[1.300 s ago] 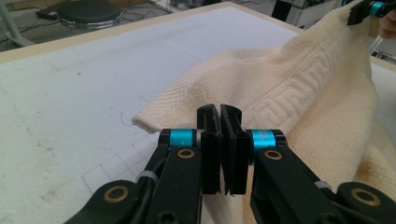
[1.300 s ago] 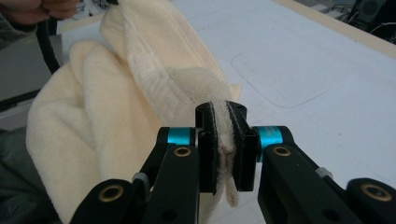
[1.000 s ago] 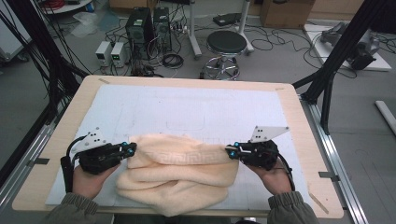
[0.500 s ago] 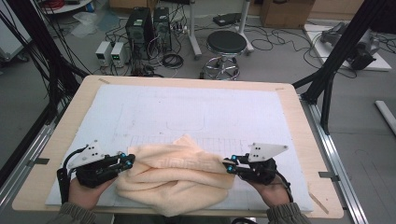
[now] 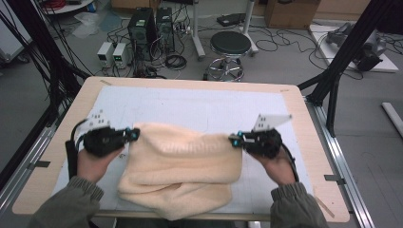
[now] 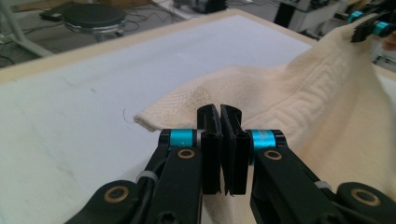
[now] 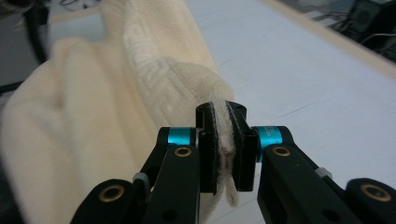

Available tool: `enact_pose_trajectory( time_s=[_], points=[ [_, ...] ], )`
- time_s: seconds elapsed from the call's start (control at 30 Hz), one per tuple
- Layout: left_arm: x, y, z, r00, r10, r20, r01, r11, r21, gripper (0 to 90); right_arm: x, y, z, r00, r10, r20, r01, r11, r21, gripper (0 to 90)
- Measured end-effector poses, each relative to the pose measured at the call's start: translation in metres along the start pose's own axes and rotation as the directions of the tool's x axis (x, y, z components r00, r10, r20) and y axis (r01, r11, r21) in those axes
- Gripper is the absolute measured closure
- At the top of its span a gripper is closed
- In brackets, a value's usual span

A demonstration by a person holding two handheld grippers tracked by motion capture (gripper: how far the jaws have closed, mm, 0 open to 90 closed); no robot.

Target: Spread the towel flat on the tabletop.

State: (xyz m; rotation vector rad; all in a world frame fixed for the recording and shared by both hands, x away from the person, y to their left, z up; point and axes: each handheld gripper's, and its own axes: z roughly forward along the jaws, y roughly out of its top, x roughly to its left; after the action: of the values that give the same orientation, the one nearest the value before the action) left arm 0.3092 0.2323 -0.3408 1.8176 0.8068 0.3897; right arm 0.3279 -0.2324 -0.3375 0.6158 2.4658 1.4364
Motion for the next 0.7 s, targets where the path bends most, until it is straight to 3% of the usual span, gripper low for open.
enact_pose_trajectory(
  time_s=[0.07,0.1,0.13,0.17,0.2,0.23,0.27,0.3,0.33,0.4,0.53,0.6,0.7],
  points=[
    [0.031,0.043,0.025,0.9978,-0.025,-0.061,0.021,0.9978,-0.063,86.5,-0.027,0.024,0.004,0.9994,0.007,0.035,-0.006,1.000,-0.012,83.6],
    [0.042,0.058,0.036,0.9940,-0.033,-0.104,0.024,0.9960,-0.086,84.4,-0.053,0.044,0.009,0.9931,0.002,0.117,-0.004,1.000,0.017,82.3],
    [0.052,0.071,0.046,0.9857,-0.055,-0.160,0.043,0.9960,-0.079,75.3,-0.076,0.058,0.014,0.9791,0.047,0.198,-0.055,0.998,0.036,72.5],
    [0.052,0.071,0.046,0.9857,-0.055,-0.160,0.043,0.9960,-0.079,64.2,-0.097,0.068,0.018,0.9583,0.131,0.254,-0.144,0.989,0.033,59.1],
    [0.060,0.080,0.052,0.9814,-0.084,-0.172,0.074,0.9953,-0.061,62.5,-0.112,0.072,0.019,0.9440,0.228,0.238,-0.232,0.973,-0.013,58.3],
    [0.066,0.083,0.058,0.9825,-0.119,-0.143,0.108,0.9904,-0.086,62.5,-0.116,0.071,0.019,0.9359,0.291,0.198,-0.284,0.957,-0.064,58.3],
    [0.064,0.080,0.058,0.9854,-0.095,-0.141,0.084,0.9931,-0.082,62.7,-0.113,0.069,0.022,0.9417,0.268,0.203,-0.259,0.963,-0.073,58.4],
    [0.064,0.080,0.058,0.9854,-0.095,-0.141,0.084,0.9931,-0.082,62.6,-0.113,0.069,0.022,0.9417,0.268,0.203,-0.259,0.963,-0.073,58.4],
    [0.060,0.068,0.060,0.9886,-0.061,-0.138,0.055,0.9976,-0.042,62.1,-0.101,0.058,0.030,0.9583,0.192,0.212,-0.189,0.981,-0.032,57.9],
    [0.059,0.060,0.061,0.9906,-0.059,-0.124,0.055,0.9978,-0.039,62.0,-0.091,0.043,0.035,0.9672,0.175,0.184,-0.174,0.984,-0.022,57.6],
    [0.042,0.019,0.056,0.9973,-0.036,-0.064,0.036,0.9994,0.002,60.9,-0.066,0.014,0.038,0.9789,0.152,0.136,-0.152,0.988,-0.017,55.0],
    [0.035,0.003,0.052,0.9987,-0.009,-0.050,0.011,0.9993,0.035,60.1,-0.054,0.004,0.038,0.9835,0.147,0.106,-0.146,0.989,-0.011,54.2],
    [0.023,-0.018,0.043,0.9999,-0.002,-0.014,0.002,0.9992,0.041,59.0,-0.034,-0.006,0.038,0.9893,0.126,0.074,-0.126,0.992,0.005,51.7]
  ],
)
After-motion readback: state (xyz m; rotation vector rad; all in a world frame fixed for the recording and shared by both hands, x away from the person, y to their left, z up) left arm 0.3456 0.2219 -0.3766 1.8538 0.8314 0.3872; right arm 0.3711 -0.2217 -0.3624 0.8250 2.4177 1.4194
